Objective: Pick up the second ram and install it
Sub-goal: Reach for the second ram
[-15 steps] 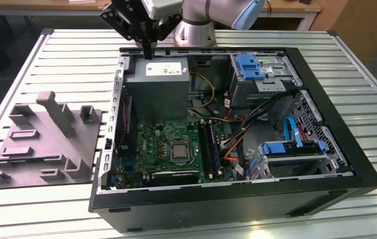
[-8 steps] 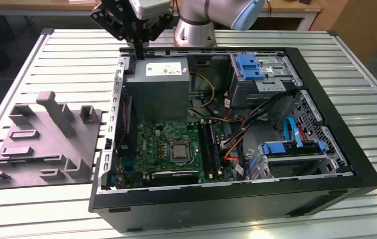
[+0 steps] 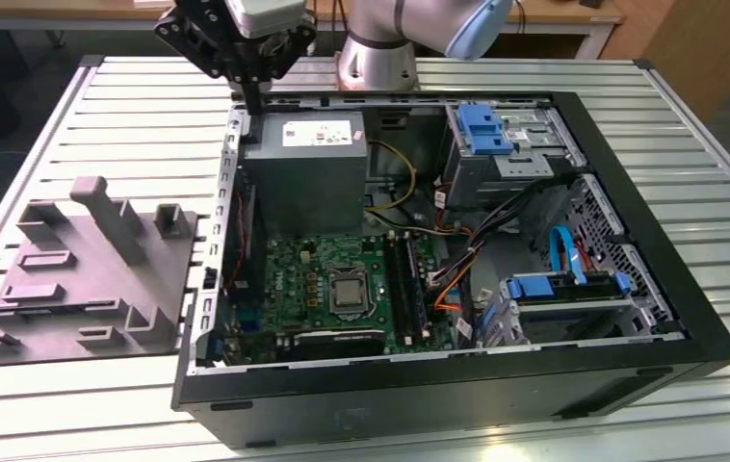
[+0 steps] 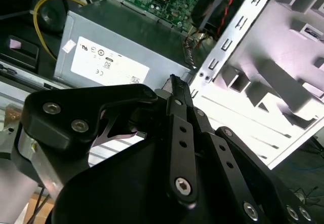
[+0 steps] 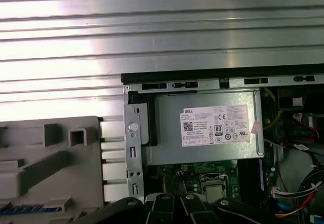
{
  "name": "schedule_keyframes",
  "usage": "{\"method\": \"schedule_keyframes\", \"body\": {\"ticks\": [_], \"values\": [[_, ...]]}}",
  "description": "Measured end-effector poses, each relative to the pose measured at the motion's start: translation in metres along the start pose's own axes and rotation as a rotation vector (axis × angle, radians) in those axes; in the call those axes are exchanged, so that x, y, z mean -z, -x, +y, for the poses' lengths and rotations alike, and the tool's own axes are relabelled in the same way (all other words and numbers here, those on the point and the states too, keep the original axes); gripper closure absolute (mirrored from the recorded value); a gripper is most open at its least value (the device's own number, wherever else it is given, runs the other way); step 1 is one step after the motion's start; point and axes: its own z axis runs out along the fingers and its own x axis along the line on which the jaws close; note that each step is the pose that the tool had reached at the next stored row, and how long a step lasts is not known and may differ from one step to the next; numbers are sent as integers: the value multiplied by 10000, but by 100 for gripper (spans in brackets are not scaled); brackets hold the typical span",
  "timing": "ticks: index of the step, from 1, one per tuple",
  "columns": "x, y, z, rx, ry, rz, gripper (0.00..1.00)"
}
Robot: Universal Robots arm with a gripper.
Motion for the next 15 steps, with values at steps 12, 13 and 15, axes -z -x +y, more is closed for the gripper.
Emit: {"method": "schedule_keyframes", "body": {"ticks": [12, 13, 15], "values": [[8, -288, -22, -1, 3, -18, 90], [9, -312, -23, 0, 3, -19, 90], [10, -360, -27, 1, 4, -23, 90]]}}
